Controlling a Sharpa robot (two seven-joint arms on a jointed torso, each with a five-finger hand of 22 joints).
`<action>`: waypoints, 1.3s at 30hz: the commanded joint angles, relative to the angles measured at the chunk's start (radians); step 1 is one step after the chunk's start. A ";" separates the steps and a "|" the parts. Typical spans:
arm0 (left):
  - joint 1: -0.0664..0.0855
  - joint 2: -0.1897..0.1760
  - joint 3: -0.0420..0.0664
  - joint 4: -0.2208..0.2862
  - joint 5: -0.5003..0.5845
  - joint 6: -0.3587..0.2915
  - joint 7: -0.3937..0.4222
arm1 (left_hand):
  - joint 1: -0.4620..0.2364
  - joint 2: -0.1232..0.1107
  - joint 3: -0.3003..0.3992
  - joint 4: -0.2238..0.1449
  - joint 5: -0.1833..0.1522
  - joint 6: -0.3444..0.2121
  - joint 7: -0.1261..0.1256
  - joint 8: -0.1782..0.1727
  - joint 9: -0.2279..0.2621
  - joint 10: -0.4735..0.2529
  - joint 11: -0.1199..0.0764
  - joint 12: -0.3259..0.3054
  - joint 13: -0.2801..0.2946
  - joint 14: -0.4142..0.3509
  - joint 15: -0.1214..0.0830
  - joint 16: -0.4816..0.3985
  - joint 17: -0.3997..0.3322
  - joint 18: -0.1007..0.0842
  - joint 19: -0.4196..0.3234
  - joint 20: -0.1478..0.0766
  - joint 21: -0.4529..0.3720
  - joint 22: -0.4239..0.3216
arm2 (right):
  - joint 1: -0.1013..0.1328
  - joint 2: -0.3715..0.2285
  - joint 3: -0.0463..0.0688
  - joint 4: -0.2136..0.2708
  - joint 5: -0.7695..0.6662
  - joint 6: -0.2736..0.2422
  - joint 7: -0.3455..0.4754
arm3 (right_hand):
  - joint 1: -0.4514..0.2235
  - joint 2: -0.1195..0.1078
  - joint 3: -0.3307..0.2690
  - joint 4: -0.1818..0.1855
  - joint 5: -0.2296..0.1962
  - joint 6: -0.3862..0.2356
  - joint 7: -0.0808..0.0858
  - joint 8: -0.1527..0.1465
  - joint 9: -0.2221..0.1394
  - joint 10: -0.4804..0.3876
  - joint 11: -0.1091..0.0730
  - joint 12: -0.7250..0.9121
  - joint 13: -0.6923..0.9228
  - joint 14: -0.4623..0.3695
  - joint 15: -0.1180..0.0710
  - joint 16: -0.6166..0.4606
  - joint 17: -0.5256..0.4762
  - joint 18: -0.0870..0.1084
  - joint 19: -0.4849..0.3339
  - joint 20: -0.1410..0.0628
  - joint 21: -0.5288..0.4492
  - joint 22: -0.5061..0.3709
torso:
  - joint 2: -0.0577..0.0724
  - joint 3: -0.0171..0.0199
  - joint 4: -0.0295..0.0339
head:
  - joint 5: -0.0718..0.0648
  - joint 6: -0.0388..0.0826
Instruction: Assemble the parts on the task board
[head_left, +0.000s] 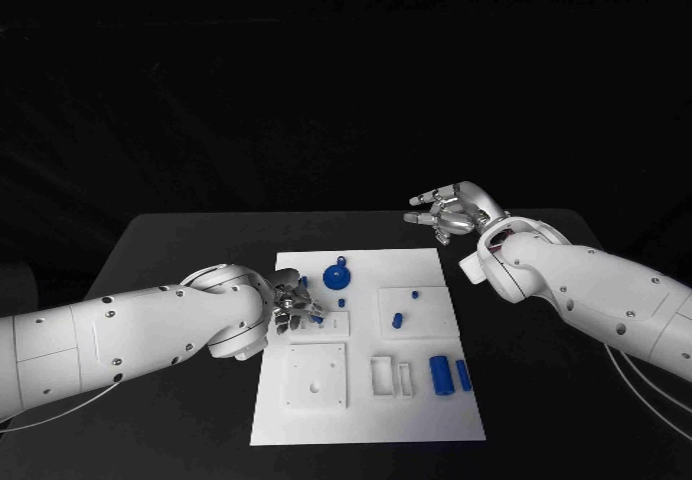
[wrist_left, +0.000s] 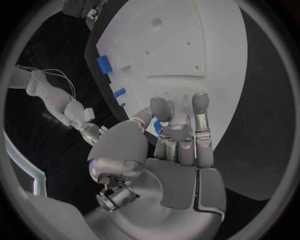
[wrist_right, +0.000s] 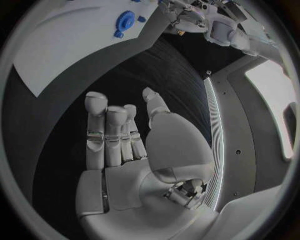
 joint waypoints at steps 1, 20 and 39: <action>-0.004 0.002 0.000 0.003 -0.034 -0.032 0.014 | 0.018 0.011 0.001 0.006 -0.001 0.352 -0.149 0.006 0.323 0.042 -0.007 -0.002 -0.001 0.004 0.006 -0.003 -0.001 0.009 0.007 0.001 -0.004 0.017 | 0.000 -0.001 0.001 0.004 0.001 0.015 0.009 | -0.001 0.011 0.001 -0.008 0.004 -0.007 0.003 -0.002 0.000 -0.007 0.000 0.003 -0.001 -0.009 -0.001 -0.001 -0.001 0.010 0.003 -0.001 -0.005 0.057 | 0.000 0.0000 -0.0012 | -0.001 0.001; -0.023 0.018 0.000 -0.021 -0.044 -0.032 0.011 | 0.016 0.010 0.002 0.010 -0.001 0.352 -0.149 0.007 0.324 0.042 -0.007 -0.001 -0.001 0.003 0.006 -0.003 -0.001 0.007 0.007 0.000 -0.005 0.018 | 0.000 -0.003 0.001 0.011 0.000 0.019 0.007 | -0.007 0.012 0.003 -0.013 0.005 -0.008 0.003 -0.002 0.000 -0.009 0.000 0.004 -0.004 -0.009 -0.001 0.001 -0.001 0.010 0.004 -0.001 -0.007 0.058 | 0.001 0.0012 -0.0015 | -0.008 -0.002; -0.030 0.026 0.000 -0.023 -0.044 0.027 0.007 | 0.020 0.002 0.003 -0.006 0.011 0.354 -0.150 0.010 0.328 0.041 -0.007 0.004 0.003 0.005 0.007 0.005 0.010 0.005 0.007 -0.001 -0.004 0.018 | -0.001 -0.002 0.000 0.012 0.000 0.021 0.008 | -0.010 0.013 0.002 -0.013 0.006 -0.008 0.003 -0.002 0.000 -0.010 0.000 0.005 -0.006 -0.010 -0.001 0.001 -0.002 0.010 0.005 -0.001 -0.010 0.057 | 0.000 0.0012 -0.0007 | -0.015 -0.005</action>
